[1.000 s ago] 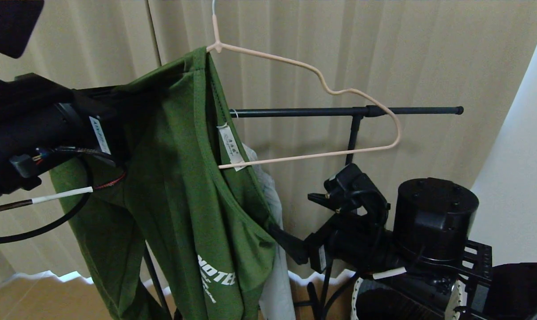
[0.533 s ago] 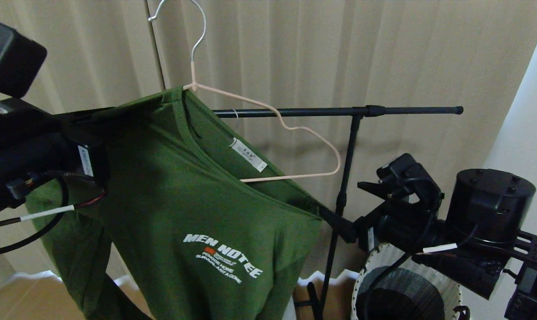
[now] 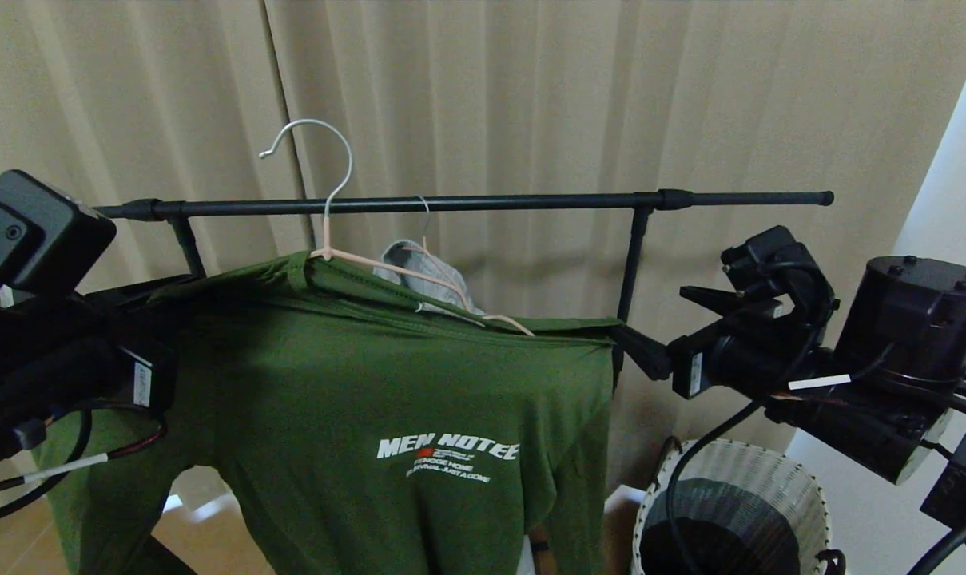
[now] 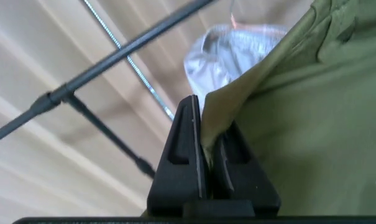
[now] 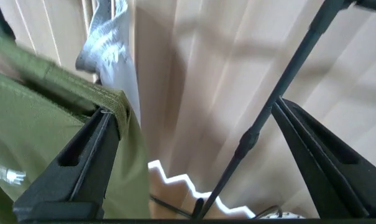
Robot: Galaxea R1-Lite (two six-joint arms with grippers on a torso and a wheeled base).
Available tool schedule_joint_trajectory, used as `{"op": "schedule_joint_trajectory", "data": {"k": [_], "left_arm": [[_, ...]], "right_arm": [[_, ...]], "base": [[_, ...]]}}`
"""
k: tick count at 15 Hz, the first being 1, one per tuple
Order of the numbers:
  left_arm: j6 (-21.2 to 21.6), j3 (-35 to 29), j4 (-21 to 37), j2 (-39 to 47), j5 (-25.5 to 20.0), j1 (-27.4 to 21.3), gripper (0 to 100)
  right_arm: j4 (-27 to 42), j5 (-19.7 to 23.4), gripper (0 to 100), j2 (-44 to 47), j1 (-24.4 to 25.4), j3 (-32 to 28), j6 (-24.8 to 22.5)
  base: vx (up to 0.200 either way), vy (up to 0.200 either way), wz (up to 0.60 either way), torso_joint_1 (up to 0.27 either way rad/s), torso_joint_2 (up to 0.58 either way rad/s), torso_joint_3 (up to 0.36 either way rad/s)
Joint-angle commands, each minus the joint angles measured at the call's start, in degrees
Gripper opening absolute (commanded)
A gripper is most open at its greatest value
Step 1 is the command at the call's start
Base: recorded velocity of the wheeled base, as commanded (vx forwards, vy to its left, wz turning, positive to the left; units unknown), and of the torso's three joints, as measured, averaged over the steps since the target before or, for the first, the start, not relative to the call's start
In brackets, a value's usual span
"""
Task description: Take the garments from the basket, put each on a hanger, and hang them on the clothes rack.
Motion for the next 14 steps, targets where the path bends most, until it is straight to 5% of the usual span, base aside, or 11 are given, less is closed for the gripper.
{"op": "schedule_joint_trajectory", "data": {"k": [1, 7, 14], "left_arm": [[0.0, 0.8, 0.0, -0.1, 0.1, 0.1, 0], [-2.5, 0.7, -4.2, 1.4, 0.5, -1.9, 0], [-7.3, 1.1, -9.6, 5.1, 3.1, -9.7, 0]], "right_arm": [[1.5, 0.2, 100, -1.5, 0.5, -0.5, 0.0], [14.2, 7.3, 100, -9.0, 7.3, -3.8, 0.1], [15.3, 8.7, 100, -6.8, 11.8, -10.9, -1.2]], "base": [[0.0, 0.0, 0.0, 0.0, 0.0, 0.0], [0.0, 0.0, 0.0, 0.0, 0.0, 0.0], [0.0, 0.0, 0.0, 0.0, 0.0, 0.0]]}}
